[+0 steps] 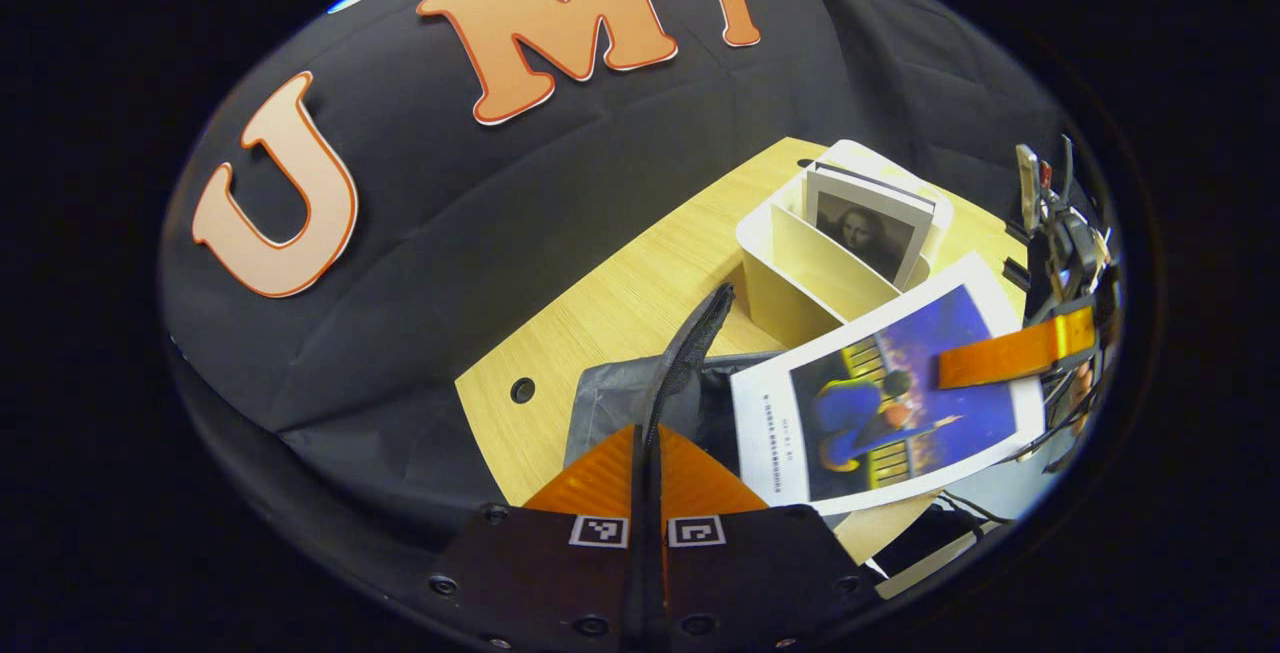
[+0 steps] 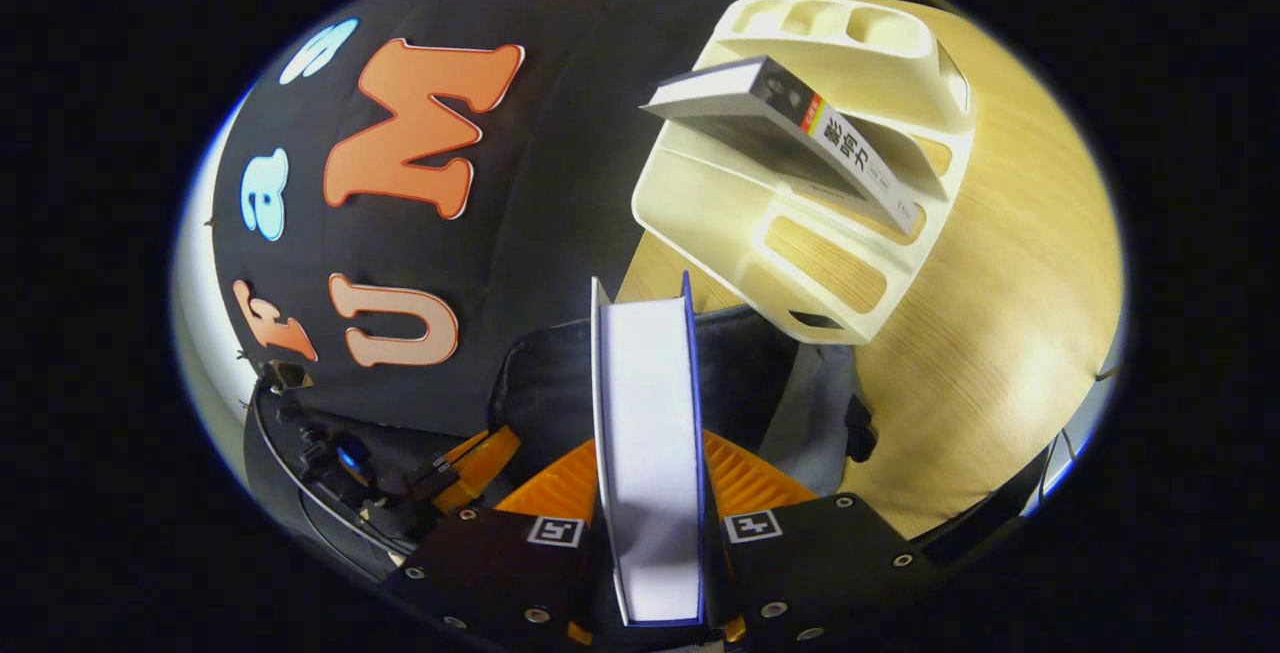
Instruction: Open the schoolbag, grab two books from the bookshelf and put them into the schoolbag.
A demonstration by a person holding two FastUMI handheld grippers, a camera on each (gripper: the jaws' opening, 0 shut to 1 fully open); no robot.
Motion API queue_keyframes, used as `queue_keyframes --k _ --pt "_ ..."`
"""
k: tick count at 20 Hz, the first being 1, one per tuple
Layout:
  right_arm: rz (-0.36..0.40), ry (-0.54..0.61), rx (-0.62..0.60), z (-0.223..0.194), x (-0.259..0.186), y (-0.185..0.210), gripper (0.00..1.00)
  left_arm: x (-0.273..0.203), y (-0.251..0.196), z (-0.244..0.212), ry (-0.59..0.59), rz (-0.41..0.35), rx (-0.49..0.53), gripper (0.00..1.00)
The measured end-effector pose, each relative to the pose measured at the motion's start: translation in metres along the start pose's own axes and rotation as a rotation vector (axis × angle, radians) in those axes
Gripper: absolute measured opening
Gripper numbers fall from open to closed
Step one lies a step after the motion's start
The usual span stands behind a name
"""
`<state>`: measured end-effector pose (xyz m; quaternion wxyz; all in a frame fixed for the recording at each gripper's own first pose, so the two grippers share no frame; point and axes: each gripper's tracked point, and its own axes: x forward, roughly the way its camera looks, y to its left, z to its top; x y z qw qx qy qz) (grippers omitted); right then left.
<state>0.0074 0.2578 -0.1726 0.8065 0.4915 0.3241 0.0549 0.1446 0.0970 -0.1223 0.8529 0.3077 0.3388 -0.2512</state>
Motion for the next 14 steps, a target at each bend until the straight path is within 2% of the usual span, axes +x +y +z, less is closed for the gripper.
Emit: queue_keyframes --k 9,14 --pt "-0.028 0.007 0.075 -0.021 0.093 -0.01 0.36 -0.004 -0.005 0.01 0.0 0.008 0.038 0.01" --pt "-0.028 -0.051 0.07 -0.02 0.125 -0.003 0.36 -0.004 -0.005 0.012 -0.005 0.01 0.054 0.01"
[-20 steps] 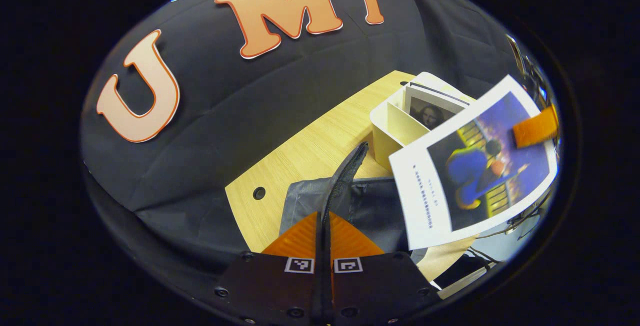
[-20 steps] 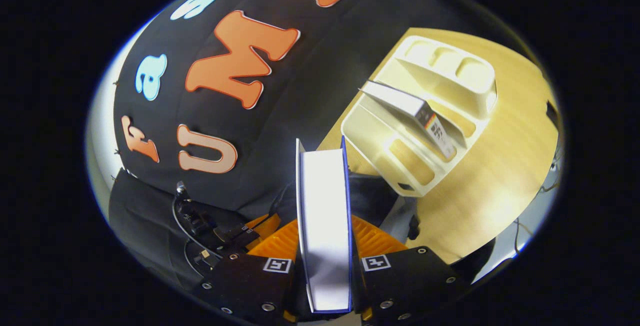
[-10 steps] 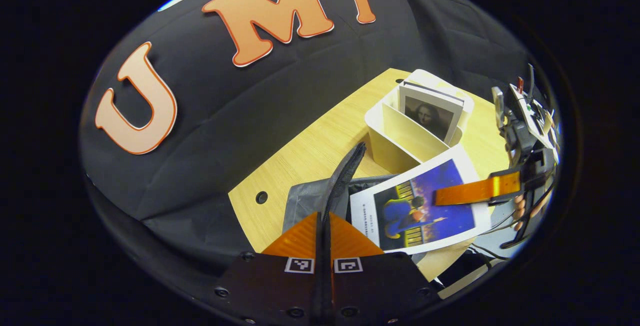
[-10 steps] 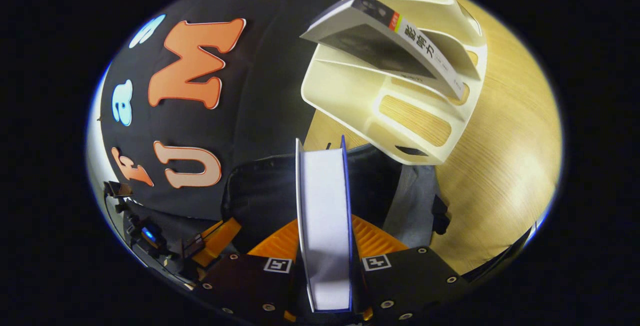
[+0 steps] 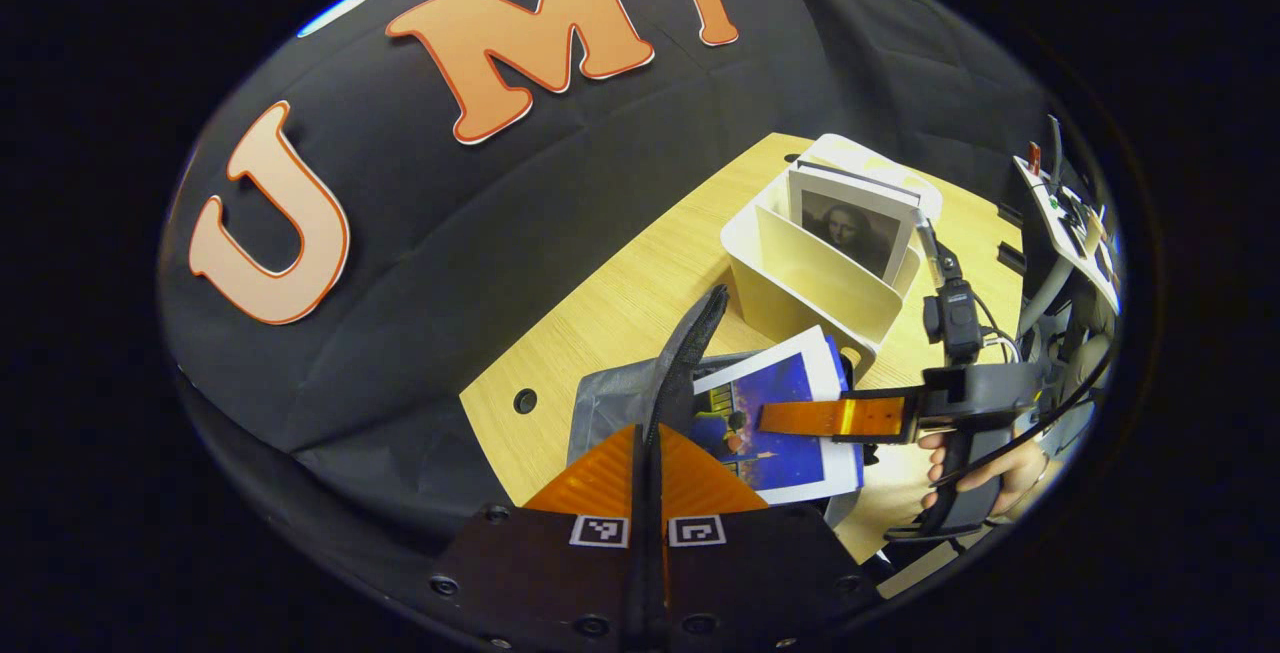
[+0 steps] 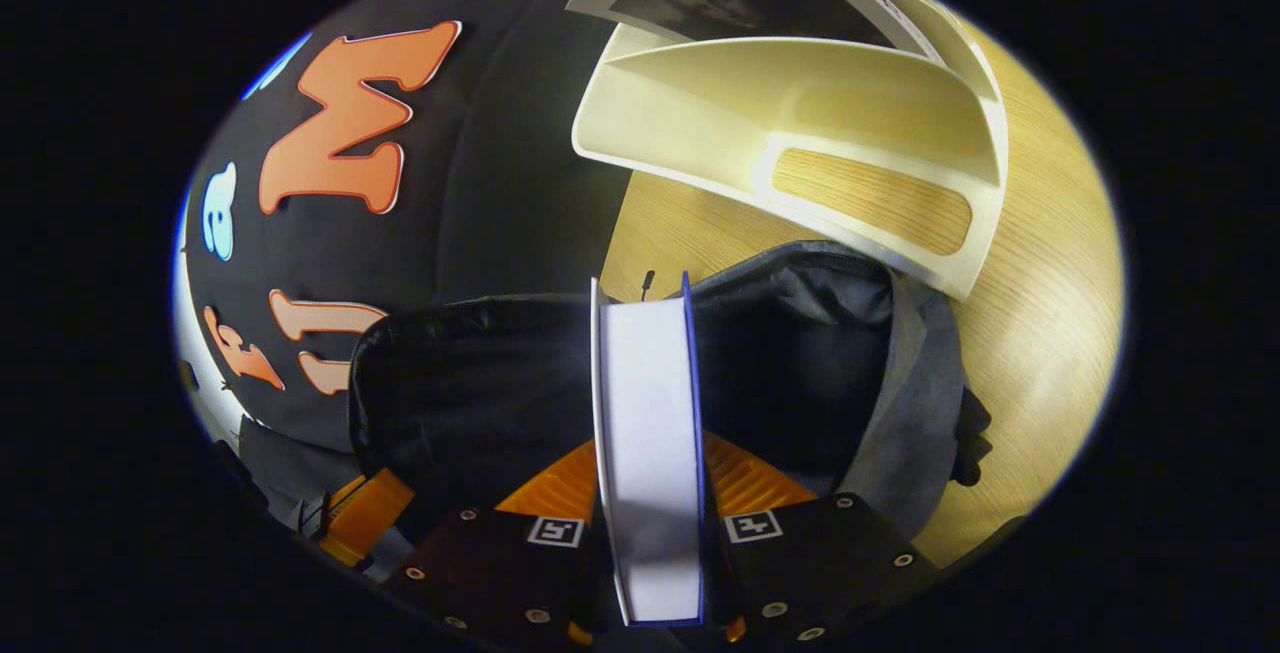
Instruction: Open the schoolbag, grab two books from the bookshelf and put them into the schoolbag.
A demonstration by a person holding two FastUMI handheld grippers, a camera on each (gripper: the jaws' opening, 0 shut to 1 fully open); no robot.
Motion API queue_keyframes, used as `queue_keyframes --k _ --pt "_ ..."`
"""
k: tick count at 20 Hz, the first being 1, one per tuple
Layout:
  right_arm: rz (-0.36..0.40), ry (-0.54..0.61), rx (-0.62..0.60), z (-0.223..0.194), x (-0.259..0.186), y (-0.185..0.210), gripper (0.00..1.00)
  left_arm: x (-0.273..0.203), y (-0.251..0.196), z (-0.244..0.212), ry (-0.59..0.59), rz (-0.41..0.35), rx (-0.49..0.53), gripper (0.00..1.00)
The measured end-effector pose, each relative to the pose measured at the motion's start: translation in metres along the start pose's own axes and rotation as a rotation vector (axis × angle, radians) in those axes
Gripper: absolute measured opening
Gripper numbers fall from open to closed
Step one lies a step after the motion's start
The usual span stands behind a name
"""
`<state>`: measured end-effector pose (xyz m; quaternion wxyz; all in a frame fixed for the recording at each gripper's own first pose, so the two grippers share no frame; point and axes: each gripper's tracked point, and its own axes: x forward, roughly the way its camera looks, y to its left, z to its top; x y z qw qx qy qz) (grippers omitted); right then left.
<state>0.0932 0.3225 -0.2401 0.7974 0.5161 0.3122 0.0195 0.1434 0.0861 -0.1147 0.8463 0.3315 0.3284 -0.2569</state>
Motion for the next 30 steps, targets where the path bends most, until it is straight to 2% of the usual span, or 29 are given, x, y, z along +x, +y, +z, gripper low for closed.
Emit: queue_keyframes --k 4,5,6,7,8,9,11,12,16,19,24,28,30 --pt "-0.023 -0.031 -0.01 -0.005 0.016 0.0 0.36 0.001 0.001 -0.002 -0.003 -0.005 0.005 0.01" --pt "-0.037 -0.027 -0.015 -0.008 0.021 -0.001 0.27 0.001 0.0 -0.003 0.0 -0.005 0.007 0.01" --pt "-0.058 -0.018 -0.019 -0.013 0.025 -0.003 0.37 0.003 0.002 -0.005 0.004 -0.001 0.01 0.01" --pt "-0.07 -0.01 -0.021 -0.016 0.027 -0.003 0.38 0.004 0.003 -0.006 0.007 0.001 0.008 0.01" --pt "-0.088 -0.003 -0.017 -0.017 0.029 -0.004 0.29 0.004 0.005 -0.008 0.008 -0.003 -0.002 0.01" --pt "-0.115 0.003 -0.006 -0.017 0.024 -0.009 0.42 0.005 0.006 -0.011 0.012 -0.005 -0.014 0.01" --pt "-0.139 0.013 0.016 -0.014 0.017 -0.011 0.53 0.006 0.007 -0.015 0.016 -0.014 -0.042 0.01" --pt "-0.153 0.023 0.019 -0.014 0.013 -0.011 0.95 0.007 0.007 -0.015 0.013 -0.019 -0.055 0.0" --pt "-0.202 0.054 -0.02 -0.01 -0.014 -0.017 0.98 0.007 0.009 -0.019 0.006 -0.033 -0.096 0.01" --pt "-0.245 0.044 -0.084 0.004 -0.042 -0.021 0.98 0.007 0.008 -0.024 0.004 -0.026 -0.09 0.01" --pt "-0.304 -0.035 -0.152 0.039 -0.089 -0.021 0.98 0.006 -0.002 -0.037 -0.007 -0.05 -0.126 0.01" --pt "-0.385 -0.126 -0.212 0.076 -0.125 -0.031 0.98 0.002 -0.006 -0.048 -0.015 -0.041 -0.132 0.01" --pt "-0.436 -0.151 -0.259 0.098 -0.144 -0.037 0.98 0.002 -0.013 -0.052 -0.023 -0.069 -0.165 0.01"
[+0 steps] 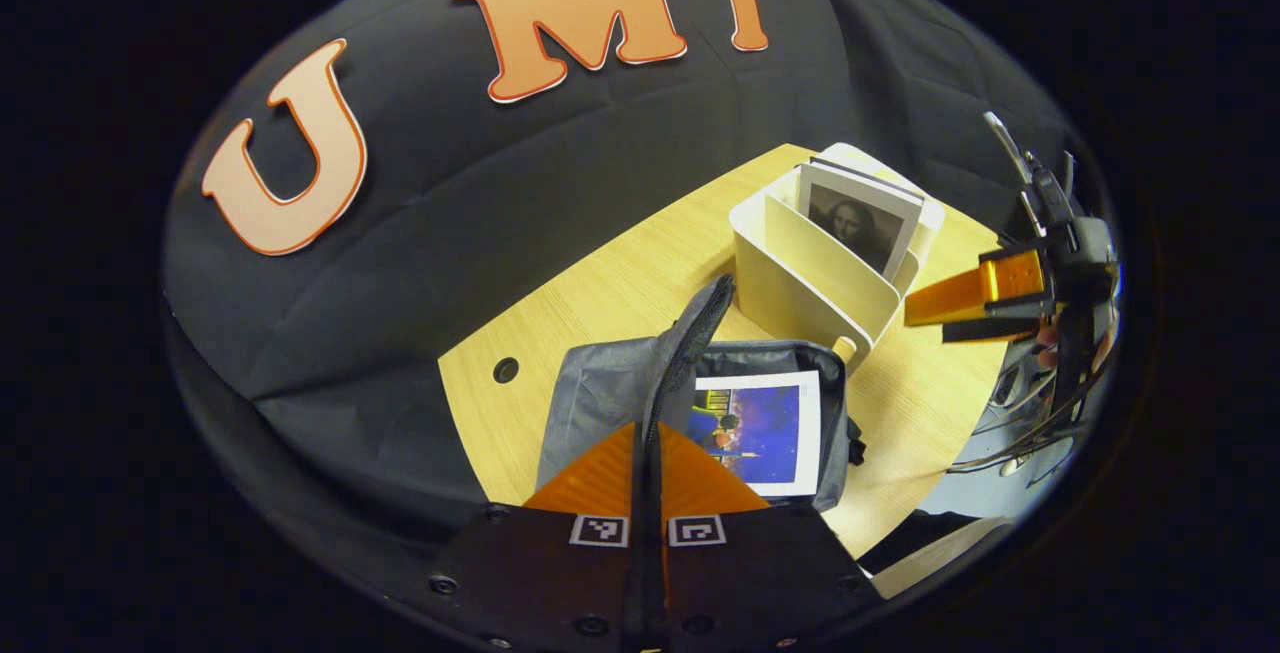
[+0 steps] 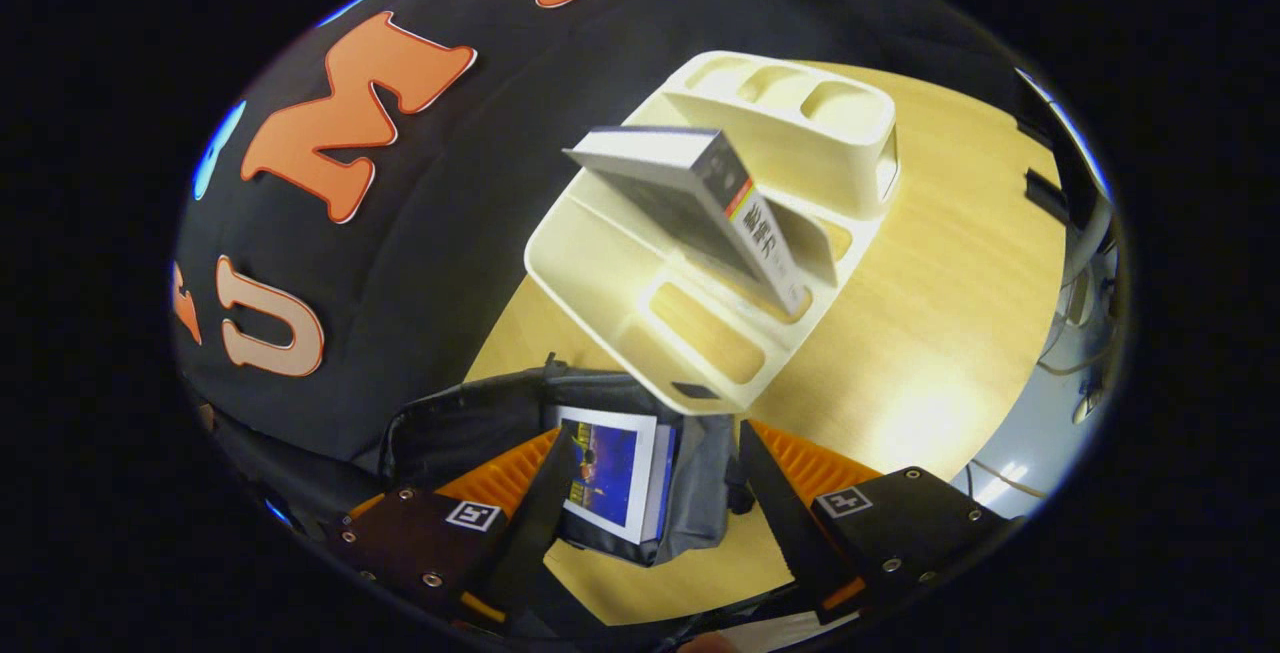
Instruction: Open the schoolbag, grab two books from the bookshelf and put them into the schoolbag.
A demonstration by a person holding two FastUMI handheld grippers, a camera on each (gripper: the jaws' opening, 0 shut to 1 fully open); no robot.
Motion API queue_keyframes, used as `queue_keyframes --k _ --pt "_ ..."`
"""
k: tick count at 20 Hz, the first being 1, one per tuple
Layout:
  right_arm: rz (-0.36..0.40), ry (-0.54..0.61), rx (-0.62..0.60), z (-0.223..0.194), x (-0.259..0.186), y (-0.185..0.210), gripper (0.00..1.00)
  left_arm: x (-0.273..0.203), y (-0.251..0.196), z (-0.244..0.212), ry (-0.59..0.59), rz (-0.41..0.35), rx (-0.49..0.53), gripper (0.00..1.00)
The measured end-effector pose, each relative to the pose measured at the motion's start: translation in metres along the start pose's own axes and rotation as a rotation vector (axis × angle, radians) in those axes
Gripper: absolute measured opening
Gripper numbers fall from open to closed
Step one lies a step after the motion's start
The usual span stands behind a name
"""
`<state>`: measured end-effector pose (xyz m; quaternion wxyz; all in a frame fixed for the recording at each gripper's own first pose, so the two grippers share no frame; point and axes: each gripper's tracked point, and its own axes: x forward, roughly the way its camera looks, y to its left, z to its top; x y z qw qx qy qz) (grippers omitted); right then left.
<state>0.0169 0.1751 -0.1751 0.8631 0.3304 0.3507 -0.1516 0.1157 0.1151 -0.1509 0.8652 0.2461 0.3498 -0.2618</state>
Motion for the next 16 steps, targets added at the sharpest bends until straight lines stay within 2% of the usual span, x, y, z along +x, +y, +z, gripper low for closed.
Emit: queue_keyframes --k 6,10,16 --pt "-0.098 -0.099 -0.155 0.072 -0.035 -0.026 0.98 0.0 -0.006 -0.011 -0.001 -0.003 -0.039 0.01" --pt "-0.149 -0.128 -0.341 0.116 -0.039 -0.013 0.98 0.0 -0.015 -0.011 0.003 0.009 -0.064 0.01" --pt "-0.158 -0.08 -0.558 0.158 -0.01 0.022 0.99 0.004 -0.022 -0.012 0.027 0.043 -0.158 0.0"
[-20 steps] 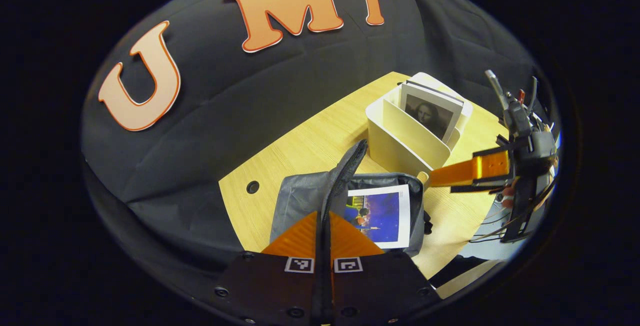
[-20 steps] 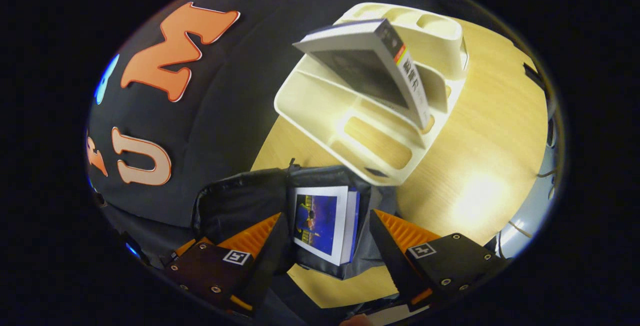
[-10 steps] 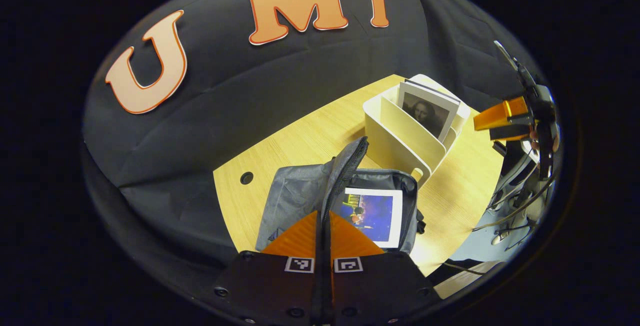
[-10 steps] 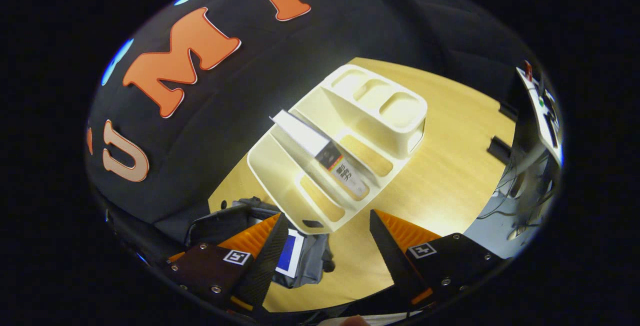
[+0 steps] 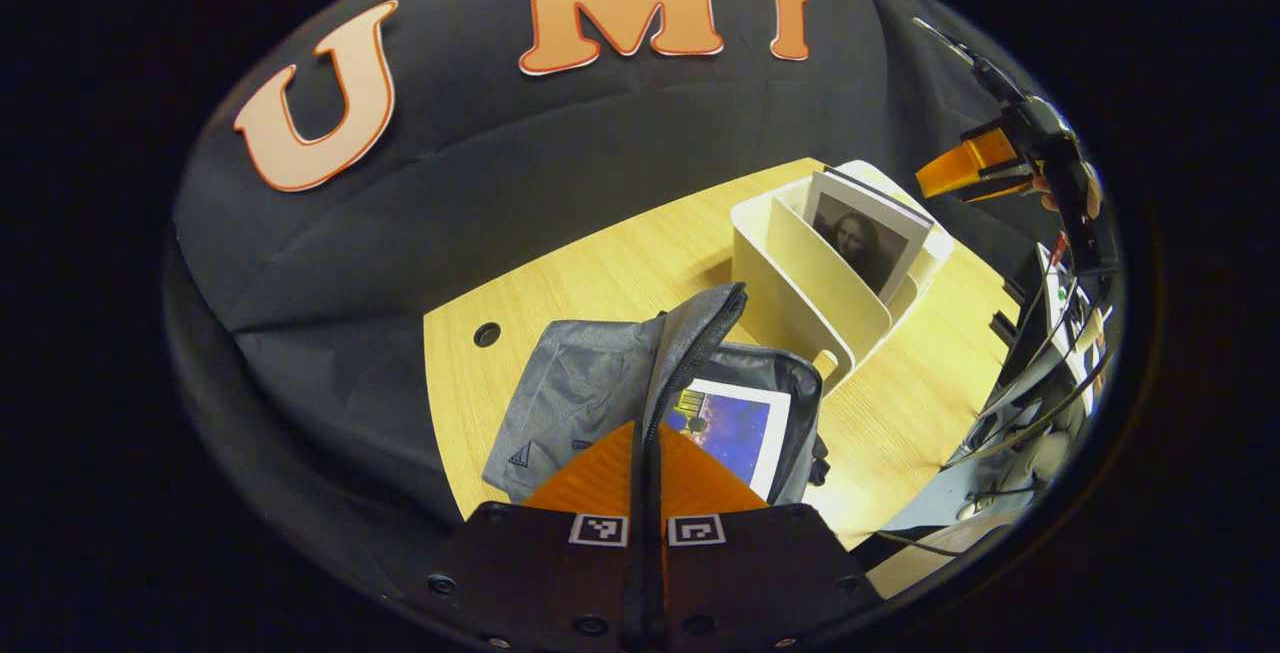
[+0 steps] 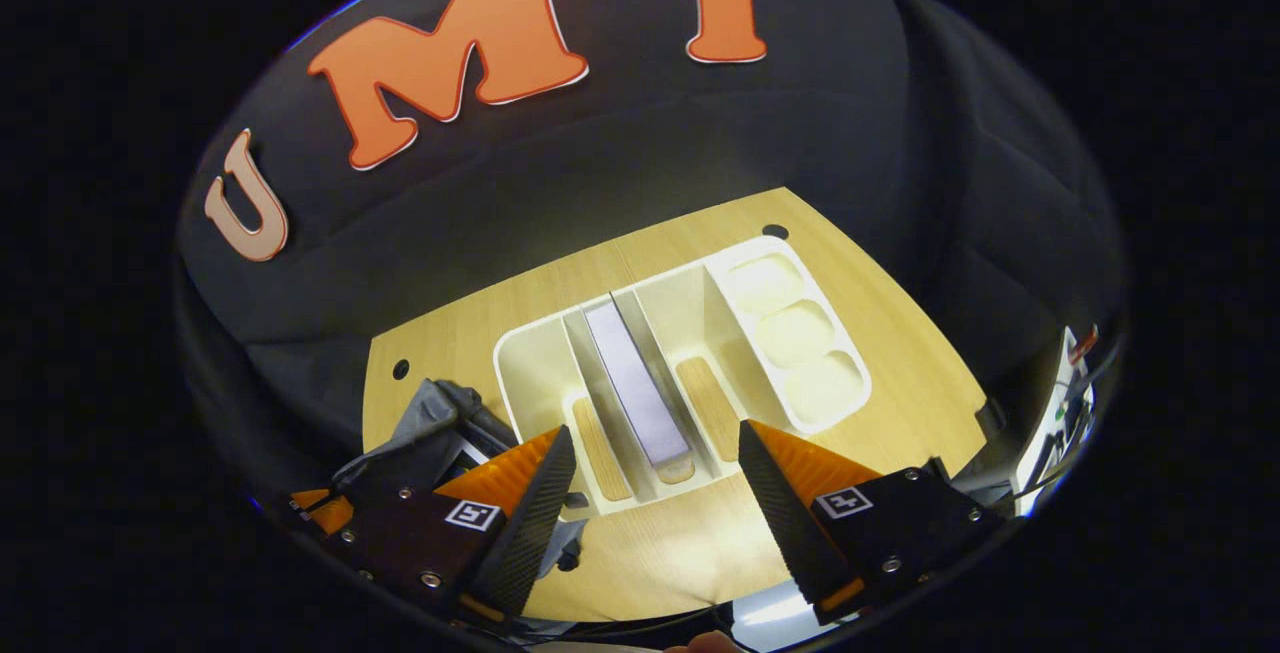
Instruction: Open the schoolbag, grab two books from the bookshelf and put them into the schoolbag.
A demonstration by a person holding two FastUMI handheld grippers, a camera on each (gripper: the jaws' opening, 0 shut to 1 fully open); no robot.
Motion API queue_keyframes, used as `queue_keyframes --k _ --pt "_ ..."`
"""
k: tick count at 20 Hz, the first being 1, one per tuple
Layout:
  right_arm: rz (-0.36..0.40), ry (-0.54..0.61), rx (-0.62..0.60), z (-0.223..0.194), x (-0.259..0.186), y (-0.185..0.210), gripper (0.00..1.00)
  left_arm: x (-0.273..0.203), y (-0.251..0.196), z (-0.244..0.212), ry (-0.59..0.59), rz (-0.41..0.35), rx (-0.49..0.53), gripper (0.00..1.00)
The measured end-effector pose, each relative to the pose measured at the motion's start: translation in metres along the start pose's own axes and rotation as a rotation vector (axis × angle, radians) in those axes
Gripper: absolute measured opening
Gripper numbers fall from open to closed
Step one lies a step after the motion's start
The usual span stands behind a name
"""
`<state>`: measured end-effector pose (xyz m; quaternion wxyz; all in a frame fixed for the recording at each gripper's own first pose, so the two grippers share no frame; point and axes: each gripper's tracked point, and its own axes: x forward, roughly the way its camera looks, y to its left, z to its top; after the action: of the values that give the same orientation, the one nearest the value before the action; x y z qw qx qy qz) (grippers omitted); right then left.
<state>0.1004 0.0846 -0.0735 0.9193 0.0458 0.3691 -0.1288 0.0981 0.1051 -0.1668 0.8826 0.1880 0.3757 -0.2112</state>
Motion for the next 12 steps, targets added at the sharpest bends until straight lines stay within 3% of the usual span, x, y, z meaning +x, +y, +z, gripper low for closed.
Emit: queue_keyframes --k 4,10,12 --pt "0.028 0.081 -0.083 0.014 0.04 0.013 0.98 0.004 -0.003 0.001 0.021 0.04 -0.042 0.01" --pt "0.033 0.223 -0.191 -0.001 0.09 0.018 0.99 0.014 -0.005 0.004 0.059 0.082 -0.058 0.01" --pt "0.037 0.257 -0.211 -0.007 0.097 0.018 0.95 0.017 -0.005 0.003 0.073 0.088 -0.062 0.01"
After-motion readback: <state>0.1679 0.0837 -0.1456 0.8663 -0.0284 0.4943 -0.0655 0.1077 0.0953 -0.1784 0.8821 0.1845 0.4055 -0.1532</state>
